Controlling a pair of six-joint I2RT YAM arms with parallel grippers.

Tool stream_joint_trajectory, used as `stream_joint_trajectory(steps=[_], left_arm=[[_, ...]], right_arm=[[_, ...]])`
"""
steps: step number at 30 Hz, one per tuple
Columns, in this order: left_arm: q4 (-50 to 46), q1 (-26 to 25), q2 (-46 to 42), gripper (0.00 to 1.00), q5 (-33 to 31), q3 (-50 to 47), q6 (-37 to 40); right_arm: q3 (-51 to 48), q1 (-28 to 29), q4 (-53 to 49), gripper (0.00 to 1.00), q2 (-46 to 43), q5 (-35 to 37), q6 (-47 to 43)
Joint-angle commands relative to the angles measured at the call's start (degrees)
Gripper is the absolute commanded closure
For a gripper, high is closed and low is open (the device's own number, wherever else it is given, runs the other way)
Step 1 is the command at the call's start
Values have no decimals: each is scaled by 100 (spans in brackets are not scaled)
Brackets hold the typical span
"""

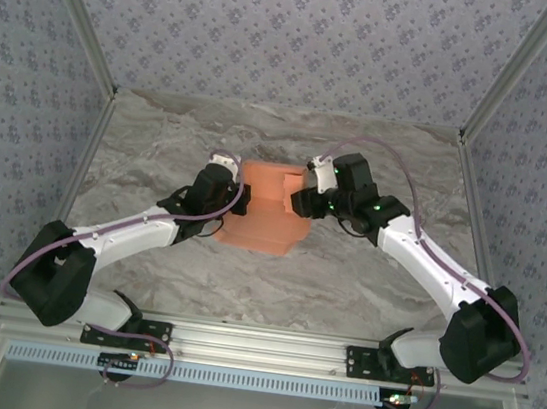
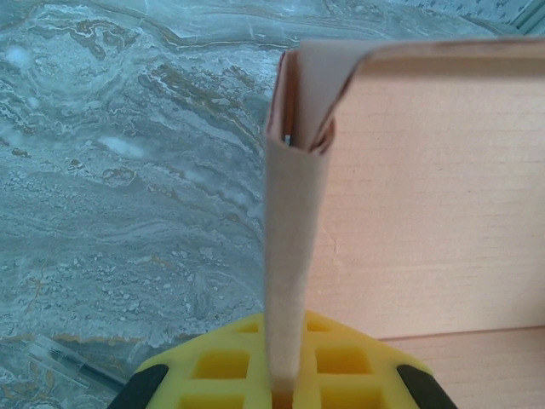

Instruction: Fold the paper box

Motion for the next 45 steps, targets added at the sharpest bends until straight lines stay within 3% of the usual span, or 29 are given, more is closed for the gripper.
stream_joint_trajectory(steps=[1,11,17,37,45], left_arm=[[161,-81,-180,100,95,15,-36],[136,-114,-237,100,67,12,-44],[135,-127,-291,100,31,-31,-44],[188,-152,-195,100,-124,-113,-187],[170,-169,-181,100,-211,-125,-167]], right_arm=[[288,272,-302,57,139,1528,460],[1044,1248,-1334,77,777,4322,1127],[1348,1489,-1938,84,1164,5235,1601],[2126,1885,-3537,88,1971,6571,2941],[1976,1918,-2890,81,1755,6013,2519]])
